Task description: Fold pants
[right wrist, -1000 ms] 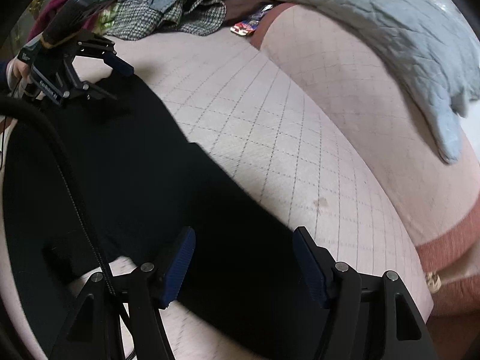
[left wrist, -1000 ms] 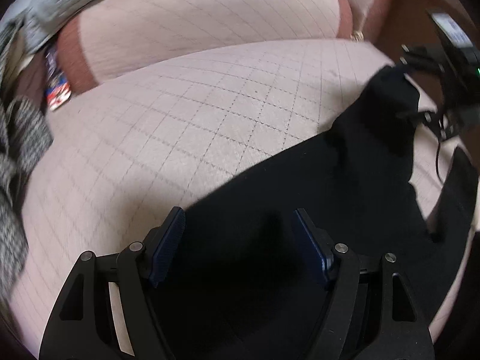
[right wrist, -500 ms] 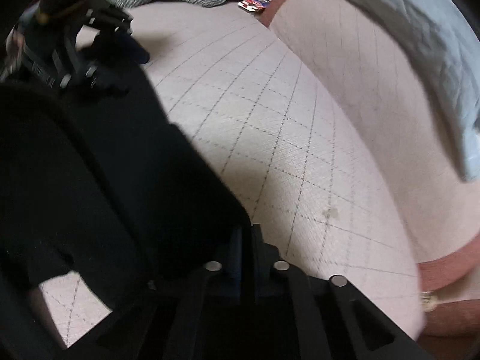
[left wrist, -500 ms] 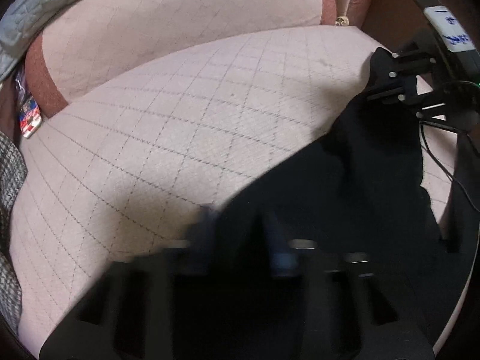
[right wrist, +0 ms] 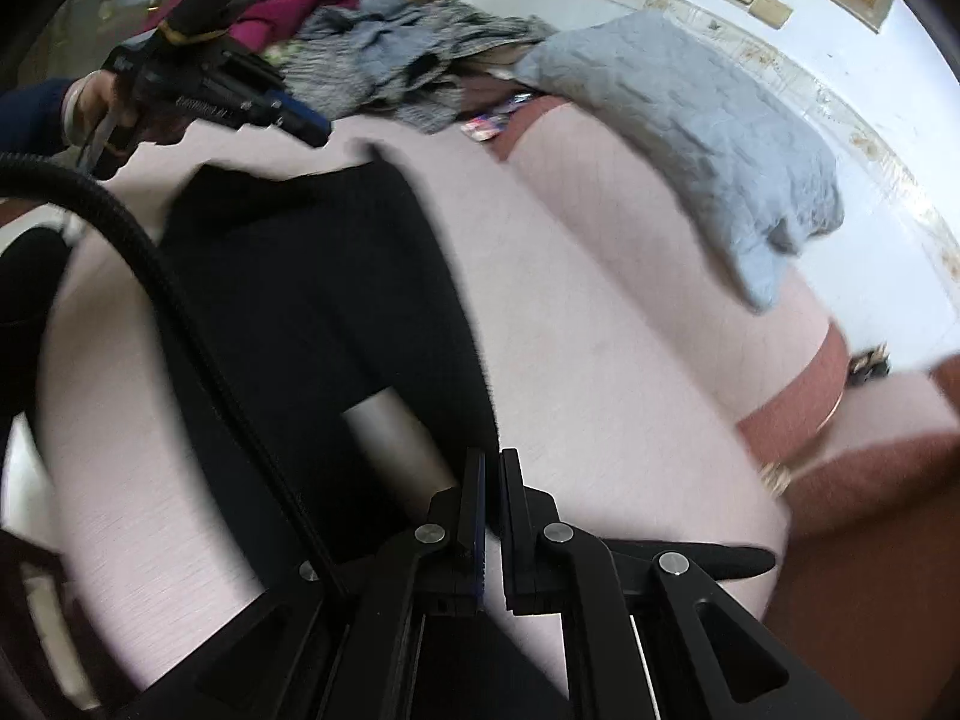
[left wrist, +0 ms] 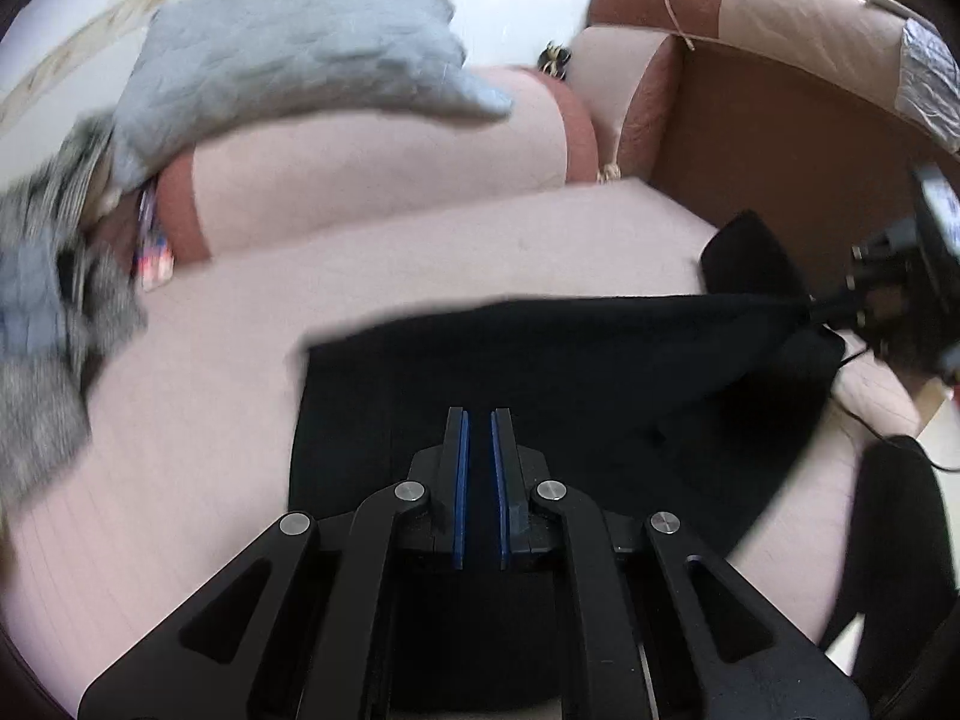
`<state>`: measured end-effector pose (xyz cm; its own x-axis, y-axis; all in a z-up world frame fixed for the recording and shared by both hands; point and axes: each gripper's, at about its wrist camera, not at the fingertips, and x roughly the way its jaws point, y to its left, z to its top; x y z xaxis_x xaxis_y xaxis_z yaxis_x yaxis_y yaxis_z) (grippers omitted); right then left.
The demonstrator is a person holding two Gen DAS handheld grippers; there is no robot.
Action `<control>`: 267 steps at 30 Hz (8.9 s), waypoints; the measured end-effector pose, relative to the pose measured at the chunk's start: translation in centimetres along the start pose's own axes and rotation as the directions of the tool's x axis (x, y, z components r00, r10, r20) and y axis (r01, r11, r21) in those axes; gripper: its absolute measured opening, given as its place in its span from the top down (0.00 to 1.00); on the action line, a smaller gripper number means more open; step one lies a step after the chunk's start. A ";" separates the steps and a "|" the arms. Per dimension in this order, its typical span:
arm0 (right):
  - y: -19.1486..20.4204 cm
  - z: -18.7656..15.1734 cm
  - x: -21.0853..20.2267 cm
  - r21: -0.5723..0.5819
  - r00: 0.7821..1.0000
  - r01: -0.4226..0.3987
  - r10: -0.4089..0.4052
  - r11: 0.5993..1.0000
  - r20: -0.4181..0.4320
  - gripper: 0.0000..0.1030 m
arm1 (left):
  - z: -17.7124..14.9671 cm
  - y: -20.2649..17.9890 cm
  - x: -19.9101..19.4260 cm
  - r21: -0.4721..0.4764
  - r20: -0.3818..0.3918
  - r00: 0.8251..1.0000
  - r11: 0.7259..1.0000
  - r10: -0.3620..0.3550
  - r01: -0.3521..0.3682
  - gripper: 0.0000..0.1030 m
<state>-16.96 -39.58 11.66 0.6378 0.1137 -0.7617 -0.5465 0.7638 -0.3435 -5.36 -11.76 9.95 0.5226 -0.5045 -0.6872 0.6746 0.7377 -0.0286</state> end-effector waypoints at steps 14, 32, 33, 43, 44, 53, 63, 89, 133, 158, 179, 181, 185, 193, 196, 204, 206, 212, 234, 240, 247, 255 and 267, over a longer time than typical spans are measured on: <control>2.2 -1.8 1.7 0.326 0.966 -0.244 0.259 0.913 -0.002 0.61 | -2.6 -1.6 0.9 -0.113 -0.098 0.995 0.993 -0.030 0.019 0.88; -4.0 8.1 16.6 0.617 0.927 -0.340 0.362 0.710 0.094 0.54 | 6.6 3.8 13.3 0.060 -0.208 0.976 0.995 -0.060 0.074 0.53; -4.0 8.1 16.9 0.614 0.925 -0.345 0.369 0.710 0.092 0.54 | 6.6 3.6 14.0 0.099 -0.219 0.974 0.992 -0.051 0.074 0.53; -3.3 8.5 18.6 0.581 0.907 -0.382 0.414 0.719 0.084 0.54 | 6.4 2.2 18.5 0.383 -0.336 0.941 0.918 0.031 0.107 0.53; -3.2 8.5 18.7 0.576 0.906 -0.383 0.416 0.722 0.082 0.54 | 6.4 1.9 18.7 0.411 -0.338 0.940 0.905 0.037 0.112 0.52; -2.5 8.9 19.3 0.519 0.900 -0.405 0.427 0.752 0.083 0.88 | 5.3 -0.1 19.1 0.615 -0.286 0.954 0.781 0.093 0.109 0.46; -0.5 12.7 12.8 0.391 0.929 -0.369 0.321 0.843 0.185 0.96 | 3.3 1.6 13.1 0.351 -0.159 0.987 0.932 -0.039 0.093 0.92; 13.7 10.1 7.5 0.119 0.876 -0.458 0.424 0.881 0.228 0.65 | -9.8 8.6 -7.3 -0.313 0.116 0.993 0.950 0.035 0.003 0.39; 1.7 4.5 7.7 0.668 0.980 -0.193 0.103 0.719 0.172 0.40 | -11.2 8.3 -9.6 -0.542 -0.090 0.976 0.813 0.197 -0.214 0.56; 1.9 1.6 0.3 0.680 0.964 -0.230 0.065 0.696 0.259 0.50 | -9.2 3.9 -9.8 -0.461 -0.061 0.961 0.846 0.271 -0.268 0.56; -6.9 -10.3 -4.9 0.862 0.979 0.162 -0.190 0.481 -0.078 0.36 | -8.8 0.0 -11.0 -0.448 0.025 0.991 0.888 0.129 -0.105 0.54; -8.8 -13.2 -3.7 0.889 0.970 0.221 -0.179 0.400 -0.161 0.36 | -8.6 -0.3 -10.0 -0.438 -0.001 0.992 0.892 0.122 -0.111 0.54; -11.6 -17.4 -2.3 0.950 0.987 0.137 -0.115 0.280 -0.108 0.40 | -8.1 -1.7 -7.2 -0.412 -0.041 0.996 0.906 0.085 -0.095 0.54; -12.1 -18.2 -0.9 0.971 0.998 0.067 -0.018 0.230 -0.065 0.51 | -7.0 -5.2 -2.2 -0.376 -0.083 0.996 0.926 -0.006 -0.026 0.54; -11.8 -19.0 -0.7 0.986 1.000 0.001 0.025 0.169 -0.005 0.51 | -6.6 -5.5 -1.6 -0.363 -0.082 0.997 0.932 -0.014 -0.017 0.54; -13.1 -20.0 3.5 0.994 0.999 0.038 0.025 0.107 -0.041 0.91 | -6.6 -5.1 -2.1 -0.383 -0.075 0.997 0.923 -0.001 -0.028 0.54; -13.1 -19.8 3.3 0.995 0.999 0.022 0.028 0.101 -0.025 0.96 | -6.8 -5.0 -2.4 -0.382 -0.079 0.997 0.923 0.011 -0.041 0.54; -11.4 -19.0 -2.3 0.978 1.000 -0.003 -0.011 0.207 0.005 0.96 | -7.7 -2.5 -5.9 -0.427 -0.009 0.995 0.900 0.096 -0.091 0.54; -4.5 -5.7 0.6 0.793 0.971 -0.240 0.147 0.560 0.190 0.55 | -13.7 9.7 -8.4 -0.629 -0.109 0.979 0.751 0.173 -0.203 0.54; -1.6 0.5 5.1 0.690 0.979 -0.206 0.147 0.694 0.144 0.55 | -13.4 8.5 -8.1 -0.612 -0.090 0.987 0.774 0.135 -0.162 0.54; -1.8 3.2 10.4 0.732 0.969 -0.231 0.216 0.641 0.117 0.55 | -12.9 8.1 -5.8 -0.569 -0.147 0.976 0.793 0.160 -0.216 0.49; -1.5 4.4 14.8 0.755 0.962 -0.245 0.252 0.609 0.110 0.87 | -11.4 8.1 -3.2 -0.484 -0.198 0.952 0.821 0.233 -0.301 0.49; -1.9 5.1 14.5 0.775 0.982 -0.189 0.129 0.603 0.140 1.00 | -9.8 8.6 -0.3 -0.424 -0.178 0.931 0.828 0.320 -0.366 0.50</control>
<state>-3.93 -36.10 4.08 0.6318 0.2986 -0.7153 -0.0299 0.9315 0.3625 -4.85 -0.90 2.85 0.6097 -0.1535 -0.7776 0.1464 0.9860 -0.0799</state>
